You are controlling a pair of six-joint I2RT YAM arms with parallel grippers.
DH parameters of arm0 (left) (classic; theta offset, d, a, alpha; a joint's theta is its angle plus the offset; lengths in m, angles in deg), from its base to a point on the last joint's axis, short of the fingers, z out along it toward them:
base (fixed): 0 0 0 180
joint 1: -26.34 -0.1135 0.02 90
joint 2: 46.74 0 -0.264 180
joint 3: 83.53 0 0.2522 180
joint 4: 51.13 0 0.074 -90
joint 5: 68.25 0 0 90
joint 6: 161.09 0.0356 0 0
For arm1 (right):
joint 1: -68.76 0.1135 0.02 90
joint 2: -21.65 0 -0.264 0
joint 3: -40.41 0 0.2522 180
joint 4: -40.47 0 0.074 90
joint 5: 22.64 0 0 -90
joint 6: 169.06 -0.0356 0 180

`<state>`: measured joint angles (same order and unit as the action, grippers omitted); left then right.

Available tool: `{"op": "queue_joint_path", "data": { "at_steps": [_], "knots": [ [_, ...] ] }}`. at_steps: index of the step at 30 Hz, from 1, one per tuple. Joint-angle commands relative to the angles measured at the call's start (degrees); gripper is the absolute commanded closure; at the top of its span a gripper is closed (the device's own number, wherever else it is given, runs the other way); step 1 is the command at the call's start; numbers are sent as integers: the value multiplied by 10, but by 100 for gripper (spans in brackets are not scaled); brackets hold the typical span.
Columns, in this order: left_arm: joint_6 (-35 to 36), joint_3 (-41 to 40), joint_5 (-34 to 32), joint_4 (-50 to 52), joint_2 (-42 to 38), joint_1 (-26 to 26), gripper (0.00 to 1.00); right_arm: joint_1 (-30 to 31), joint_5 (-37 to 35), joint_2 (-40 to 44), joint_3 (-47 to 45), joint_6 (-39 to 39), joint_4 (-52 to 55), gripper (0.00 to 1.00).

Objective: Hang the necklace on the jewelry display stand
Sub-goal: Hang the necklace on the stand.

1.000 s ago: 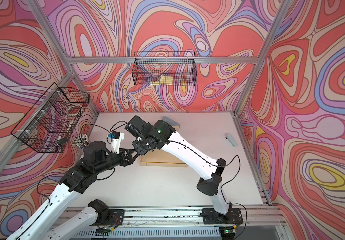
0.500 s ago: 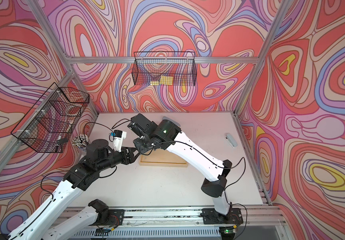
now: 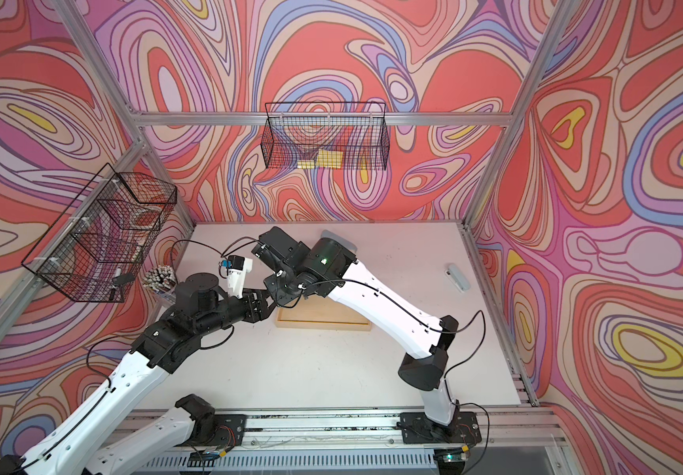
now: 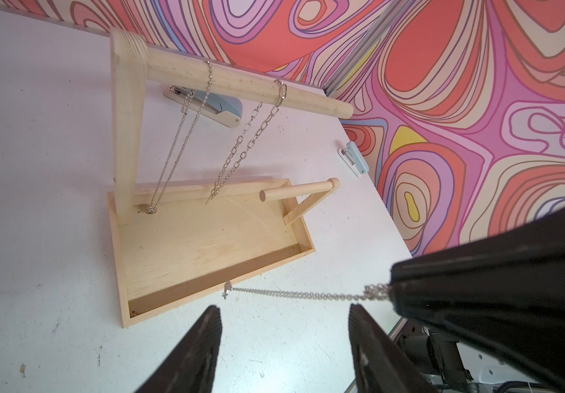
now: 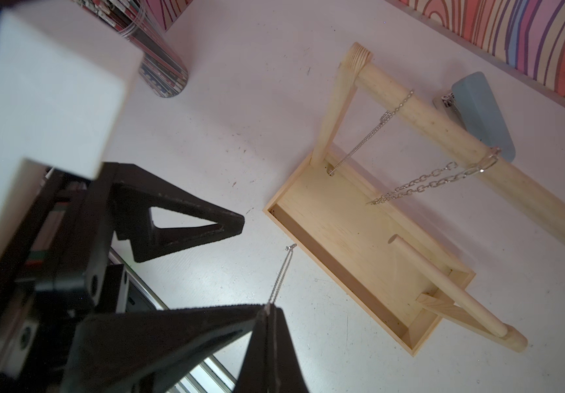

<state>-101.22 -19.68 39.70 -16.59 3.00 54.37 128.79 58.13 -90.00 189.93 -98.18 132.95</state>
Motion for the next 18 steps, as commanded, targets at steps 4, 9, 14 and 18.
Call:
{"op": "queue_joint_path", "data": {
  "at_steps": [4, 9, 14, 18],
  "knots": [
    [9, 13, -5, -27, 9, -4, 37, 0, -1, 24, -11, 0, -14, 100],
    [9, 14, -6, -34, 16, -4, 37, 0, 0, 31, -13, -1, -15, 100],
    [10, 14, -7, -35, 19, -4, 37, 0, -2, 34, -17, -2, -14, 100],
    [11, 13, -7, -38, 19, -4, 37, 0, 0, 34, -18, -3, -15, 100]
  ]
}}
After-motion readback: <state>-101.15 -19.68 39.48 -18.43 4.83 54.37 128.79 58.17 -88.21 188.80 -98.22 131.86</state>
